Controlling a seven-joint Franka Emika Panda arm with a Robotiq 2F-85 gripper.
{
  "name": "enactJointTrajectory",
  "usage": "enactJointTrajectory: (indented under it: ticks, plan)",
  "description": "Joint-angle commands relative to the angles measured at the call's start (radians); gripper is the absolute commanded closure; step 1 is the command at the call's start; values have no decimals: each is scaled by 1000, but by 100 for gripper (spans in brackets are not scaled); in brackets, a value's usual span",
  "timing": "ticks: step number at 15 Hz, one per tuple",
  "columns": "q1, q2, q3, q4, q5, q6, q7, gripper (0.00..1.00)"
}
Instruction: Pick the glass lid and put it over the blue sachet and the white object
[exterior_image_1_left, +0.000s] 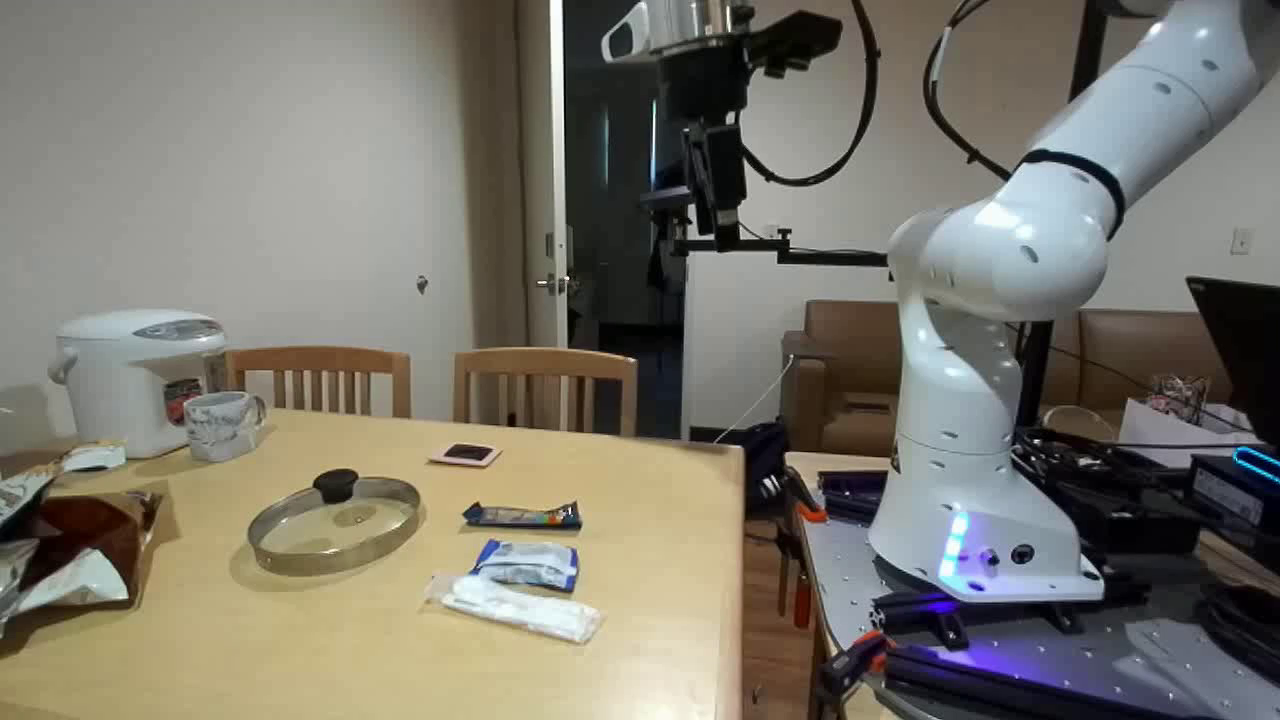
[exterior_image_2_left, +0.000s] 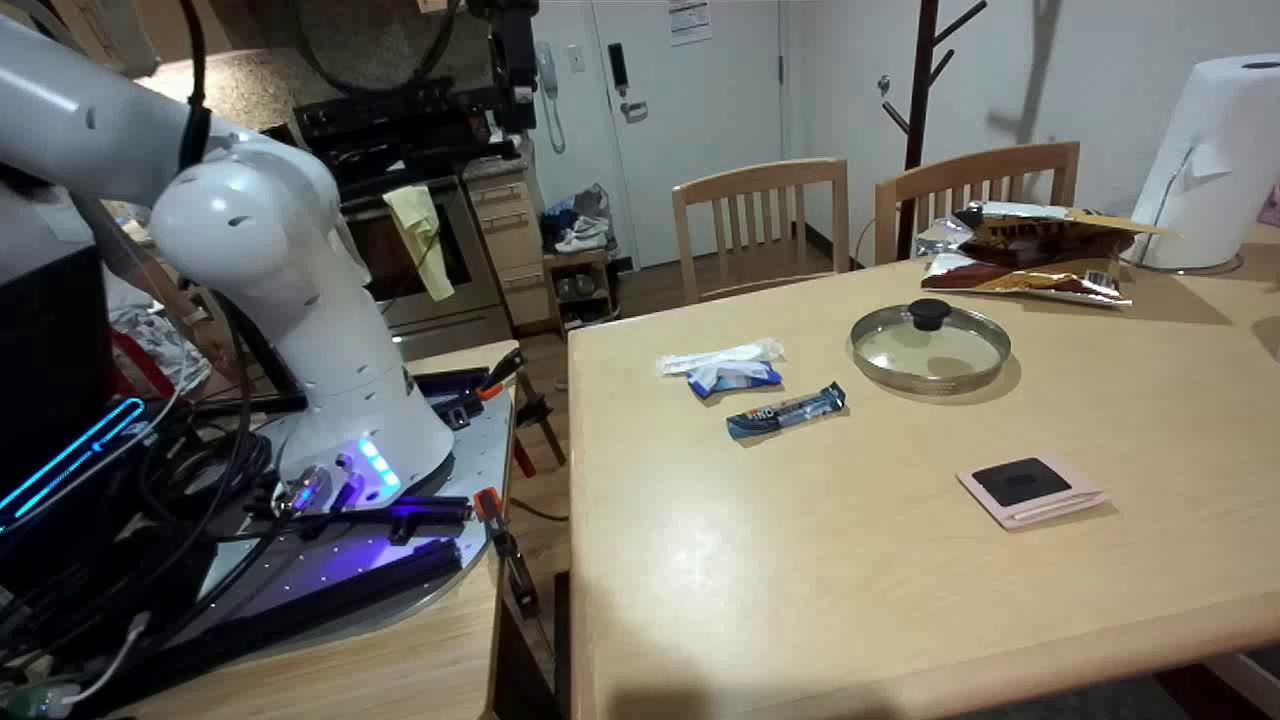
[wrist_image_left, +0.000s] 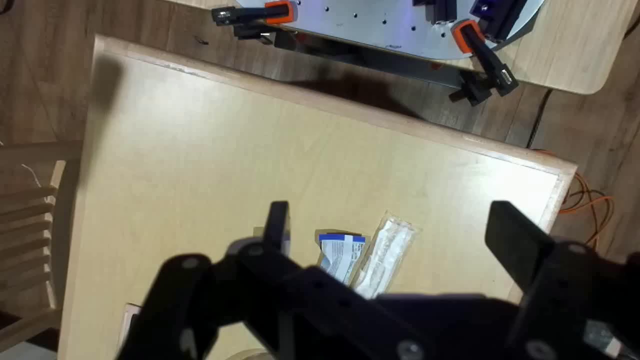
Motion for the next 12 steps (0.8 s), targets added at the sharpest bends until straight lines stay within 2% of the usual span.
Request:
enactJointTrajectory:
  ticks: [1, 12]
  plan:
    - [10, 2, -7, 2, -5, -2, 6, 0]
    - [16, 4, -11, -3, 5, 27, 0, 0]
